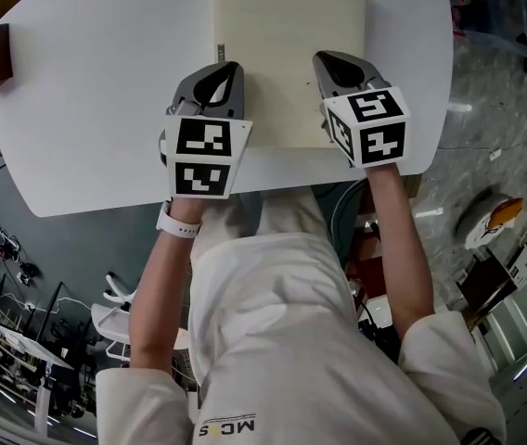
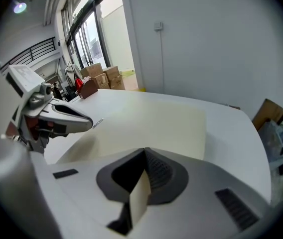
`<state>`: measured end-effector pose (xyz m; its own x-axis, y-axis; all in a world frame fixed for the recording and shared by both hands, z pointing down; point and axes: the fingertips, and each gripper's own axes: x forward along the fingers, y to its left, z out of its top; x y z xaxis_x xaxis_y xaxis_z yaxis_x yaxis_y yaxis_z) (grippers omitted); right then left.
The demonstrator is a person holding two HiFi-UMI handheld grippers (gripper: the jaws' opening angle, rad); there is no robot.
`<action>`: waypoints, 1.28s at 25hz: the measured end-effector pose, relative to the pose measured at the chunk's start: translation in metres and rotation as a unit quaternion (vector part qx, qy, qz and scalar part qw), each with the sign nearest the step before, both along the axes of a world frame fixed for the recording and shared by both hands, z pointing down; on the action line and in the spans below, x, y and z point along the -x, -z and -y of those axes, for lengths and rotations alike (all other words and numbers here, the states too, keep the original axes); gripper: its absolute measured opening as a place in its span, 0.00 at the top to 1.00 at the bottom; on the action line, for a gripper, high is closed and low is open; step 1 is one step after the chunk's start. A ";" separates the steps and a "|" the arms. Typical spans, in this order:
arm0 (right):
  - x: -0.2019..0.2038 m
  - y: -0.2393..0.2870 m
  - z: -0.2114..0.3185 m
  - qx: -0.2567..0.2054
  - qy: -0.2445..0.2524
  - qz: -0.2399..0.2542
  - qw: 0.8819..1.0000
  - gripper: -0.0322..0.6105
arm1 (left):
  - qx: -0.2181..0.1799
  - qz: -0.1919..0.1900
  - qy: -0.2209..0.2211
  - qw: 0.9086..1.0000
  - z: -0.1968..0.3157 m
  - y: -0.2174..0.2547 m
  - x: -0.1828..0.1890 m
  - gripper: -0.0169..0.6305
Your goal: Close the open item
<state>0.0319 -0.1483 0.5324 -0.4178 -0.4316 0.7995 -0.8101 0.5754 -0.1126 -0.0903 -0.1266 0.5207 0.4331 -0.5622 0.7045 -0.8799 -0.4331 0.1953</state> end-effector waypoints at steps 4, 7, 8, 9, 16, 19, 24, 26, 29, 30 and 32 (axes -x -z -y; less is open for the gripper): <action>-0.002 0.001 0.000 0.005 0.002 0.005 1.000 0.93 | 0.016 0.029 0.000 0.999 0.010 -0.011 0.005 0.93; 0.000 -0.001 -0.001 0.004 0.007 0.004 1.000 0.93 | 0.040 0.064 -0.012 0.997 0.008 -0.023 0.006 0.94; 0.001 -0.002 0.000 0.002 0.008 0.003 1.000 0.93 | 0.042 0.076 -0.018 0.996 0.008 -0.026 0.007 0.94; 0.002 -0.003 0.000 0.001 0.008 0.001 1.000 0.93 | 0.044 0.083 -0.021 0.995 0.009 -0.028 0.007 0.94; 0.006 0.008 -0.003 -0.001 -0.015 0.041 0.999 0.93 | 0.059 0.030 0.010 0.998 0.010 -0.023 0.011 0.94; 0.004 0.019 -0.009 -0.007 -0.020 0.054 0.998 0.93 | 0.093 -0.017 0.034 0.995 0.007 -0.015 0.014 0.94; 0.003 0.050 -0.021 -0.026 -0.008 0.063 0.998 0.93 | 0.062 -0.007 0.024 0.998 -0.005 0.021 0.021 0.94; 0.002 0.068 -0.026 -0.039 -0.013 0.071 0.997 0.93 | 0.052 -0.009 0.022 0.998 -0.015 0.035 0.023 0.94; -0.002 0.099 -0.029 -0.064 -0.028 0.084 0.994 0.93 | 0.037 -0.016 0.019 0.999 -0.028 0.058 0.023 0.94; -0.004 0.109 -0.030 -0.074 -0.032 0.087 0.993 0.93 | 0.029 -0.017 0.019 0.999 -0.030 0.066 0.023 0.94; -0.008 0.131 -0.033 -0.095 -0.038 0.092 0.990 0.93 | 0.012 -0.024 0.022 0.999 -0.034 0.084 0.024 0.94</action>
